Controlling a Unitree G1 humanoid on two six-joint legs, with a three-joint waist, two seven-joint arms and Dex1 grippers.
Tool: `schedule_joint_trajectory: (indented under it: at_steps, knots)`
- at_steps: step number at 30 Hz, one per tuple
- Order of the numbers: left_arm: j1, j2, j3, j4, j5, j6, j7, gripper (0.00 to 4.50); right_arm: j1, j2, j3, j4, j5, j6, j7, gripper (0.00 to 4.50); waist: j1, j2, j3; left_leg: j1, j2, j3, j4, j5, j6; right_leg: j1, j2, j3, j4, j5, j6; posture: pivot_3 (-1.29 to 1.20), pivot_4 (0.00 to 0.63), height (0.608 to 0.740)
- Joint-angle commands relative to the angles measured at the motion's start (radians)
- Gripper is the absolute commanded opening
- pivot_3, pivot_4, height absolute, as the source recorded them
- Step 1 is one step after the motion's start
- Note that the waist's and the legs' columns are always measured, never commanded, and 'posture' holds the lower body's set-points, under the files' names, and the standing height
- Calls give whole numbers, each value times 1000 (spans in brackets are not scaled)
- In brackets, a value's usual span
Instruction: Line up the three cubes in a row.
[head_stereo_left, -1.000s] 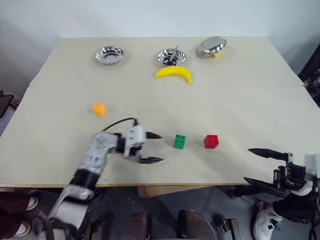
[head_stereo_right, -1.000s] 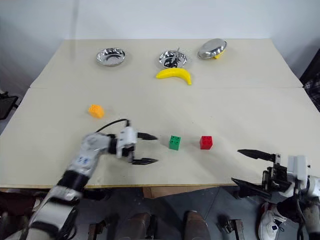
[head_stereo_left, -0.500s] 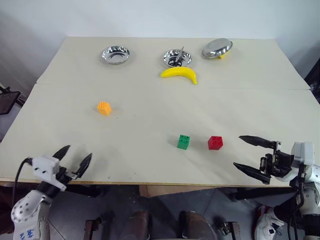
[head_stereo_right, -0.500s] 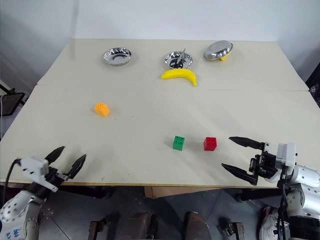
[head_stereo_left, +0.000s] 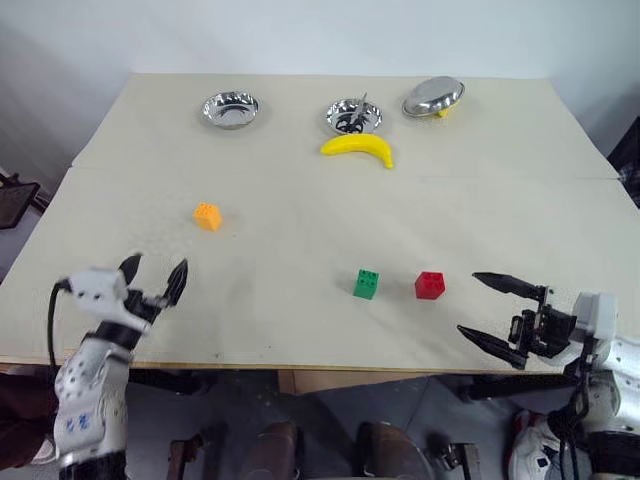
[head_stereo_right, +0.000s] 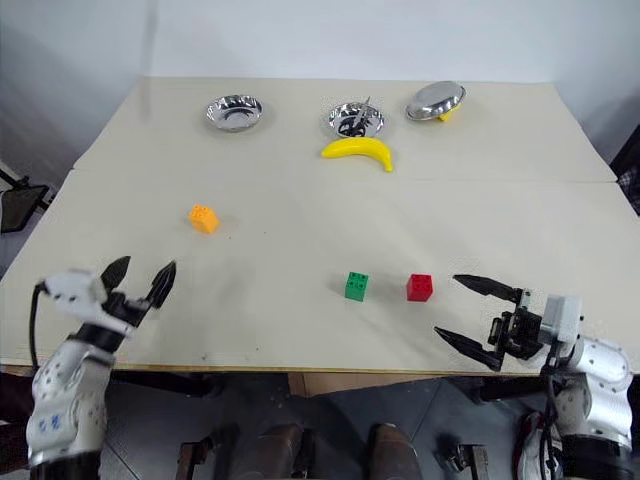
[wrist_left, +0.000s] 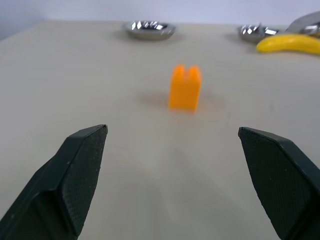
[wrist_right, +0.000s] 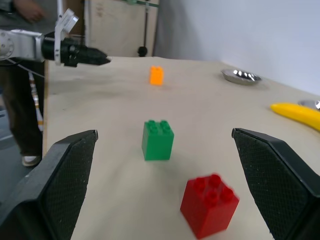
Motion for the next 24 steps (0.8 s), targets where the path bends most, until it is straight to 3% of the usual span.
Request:
schedule_joint_trajectory:
  at_steps: [1,9,16,19,24]
  knots:
    - [-115,49,-28,69,25,96,41,4458,20,24,-13,-30,-8,-36,-45,4500,-2,0,0,0,0,0,0,0,0,-1,0,0,2,0,0,0,150,740]
    - [-418,155,-128,355,90,192,-8,4458,51,25,24,-115,1,-2,-74,4500,-3,0,0,-1,0,2,0,1,-1,-6,2,1,8,0,0,0,150,740]
    - [-603,161,-203,602,142,147,-85,4458,54,14,27,-156,9,22,-84,4500,-1,-1,0,-2,-2,2,0,1,-1,-6,1,0,8,0,0,0,150,740]
    - [-625,155,-222,641,161,145,-79,3917,60,12,25,-171,12,27,-88,4500,-2,-1,0,-2,-2,3,0,1,-1,-8,1,0,9,0,0,0,150,740]
    - [-641,135,-214,671,166,101,-59,2473,72,16,22,-182,12,21,-96,4500,-2,-1,0,-3,-1,4,0,1,-1,-10,1,0,10,0,0,0,150,740]
